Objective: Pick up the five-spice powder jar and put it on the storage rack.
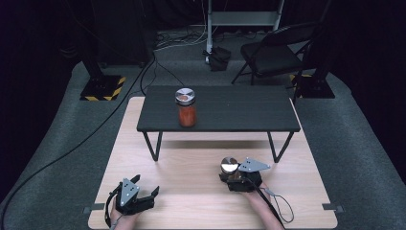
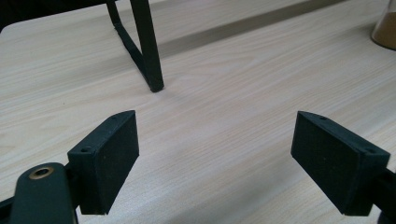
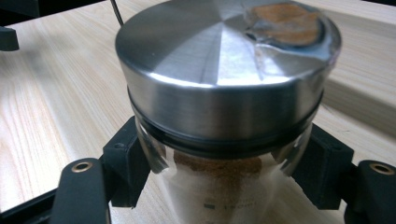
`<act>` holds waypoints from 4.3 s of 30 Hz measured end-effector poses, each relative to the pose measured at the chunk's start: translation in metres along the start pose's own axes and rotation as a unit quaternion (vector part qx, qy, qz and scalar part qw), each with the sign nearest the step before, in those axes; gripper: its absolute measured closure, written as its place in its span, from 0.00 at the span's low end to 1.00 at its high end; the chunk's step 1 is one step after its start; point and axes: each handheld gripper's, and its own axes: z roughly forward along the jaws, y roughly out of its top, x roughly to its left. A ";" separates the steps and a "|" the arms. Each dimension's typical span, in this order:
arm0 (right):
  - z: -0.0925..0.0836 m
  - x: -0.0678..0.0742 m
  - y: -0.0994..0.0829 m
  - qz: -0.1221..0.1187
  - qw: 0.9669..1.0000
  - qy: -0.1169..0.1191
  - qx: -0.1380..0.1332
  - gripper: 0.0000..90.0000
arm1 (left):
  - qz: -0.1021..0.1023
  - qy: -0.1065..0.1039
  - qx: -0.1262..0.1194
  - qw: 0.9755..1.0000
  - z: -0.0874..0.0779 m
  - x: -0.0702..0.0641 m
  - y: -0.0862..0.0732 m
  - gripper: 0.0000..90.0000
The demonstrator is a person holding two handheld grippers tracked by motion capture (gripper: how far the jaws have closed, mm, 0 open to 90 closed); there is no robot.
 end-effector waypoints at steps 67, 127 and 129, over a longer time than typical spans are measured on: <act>-0.127 -0.013 0.150 -0.038 0.997 -0.065 -0.028 0.33 | -0.004 0.002 0.001 1.000 0.000 0.000 0.000 0.16; -0.128 -0.029 0.130 -0.019 0.988 -0.131 -0.081 0.11 | 0.000 0.006 0.002 1.000 0.000 -0.002 0.001 0.16; -0.131 -0.029 0.121 -0.019 0.989 -0.124 -0.082 0.11 | 0.001 0.006 0.002 1.000 0.000 -0.002 0.001 0.16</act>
